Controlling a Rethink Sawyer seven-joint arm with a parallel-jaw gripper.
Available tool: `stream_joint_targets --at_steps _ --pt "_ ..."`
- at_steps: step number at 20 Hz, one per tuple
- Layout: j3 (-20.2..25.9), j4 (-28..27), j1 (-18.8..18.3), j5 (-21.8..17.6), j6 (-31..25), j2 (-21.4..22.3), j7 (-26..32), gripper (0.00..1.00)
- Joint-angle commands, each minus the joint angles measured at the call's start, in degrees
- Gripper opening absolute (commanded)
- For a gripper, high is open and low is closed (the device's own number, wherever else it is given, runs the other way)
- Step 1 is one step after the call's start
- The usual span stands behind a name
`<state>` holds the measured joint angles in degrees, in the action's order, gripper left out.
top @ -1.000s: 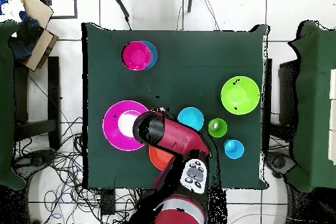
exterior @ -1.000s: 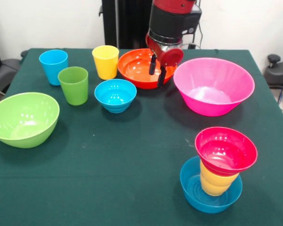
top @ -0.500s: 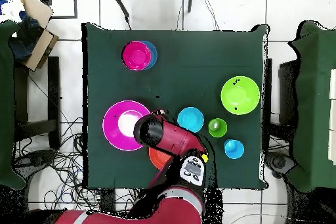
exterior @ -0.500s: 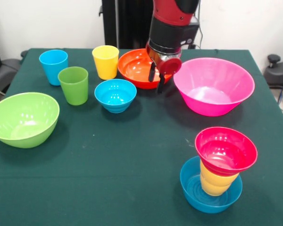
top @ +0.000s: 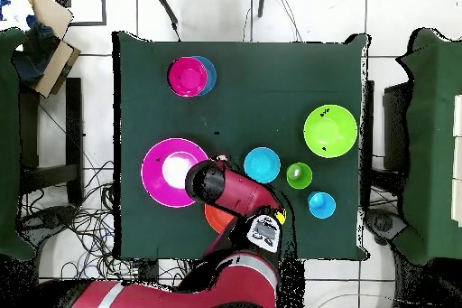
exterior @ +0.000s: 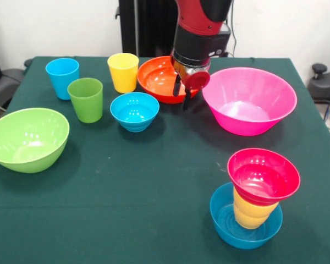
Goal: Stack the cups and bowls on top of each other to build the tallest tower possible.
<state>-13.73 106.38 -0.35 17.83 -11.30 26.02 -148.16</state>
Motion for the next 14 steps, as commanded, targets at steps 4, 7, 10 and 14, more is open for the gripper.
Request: stream_joint_targets --at_steps 4,7,10,14 --pt "6.8 2.4 -1.2 1.0 3.6 -2.4 -7.6 0.00" --pt "7.3 3.1 -1.9 0.9 0.9 -0.7 -6.7 0.00" --pt "7.2 3.4 -1.9 1.0 -0.1 0.3 -6.7 0.00" --pt "7.8 3.3 -2.2 0.9 0.7 -0.1 -6.7 0.00"
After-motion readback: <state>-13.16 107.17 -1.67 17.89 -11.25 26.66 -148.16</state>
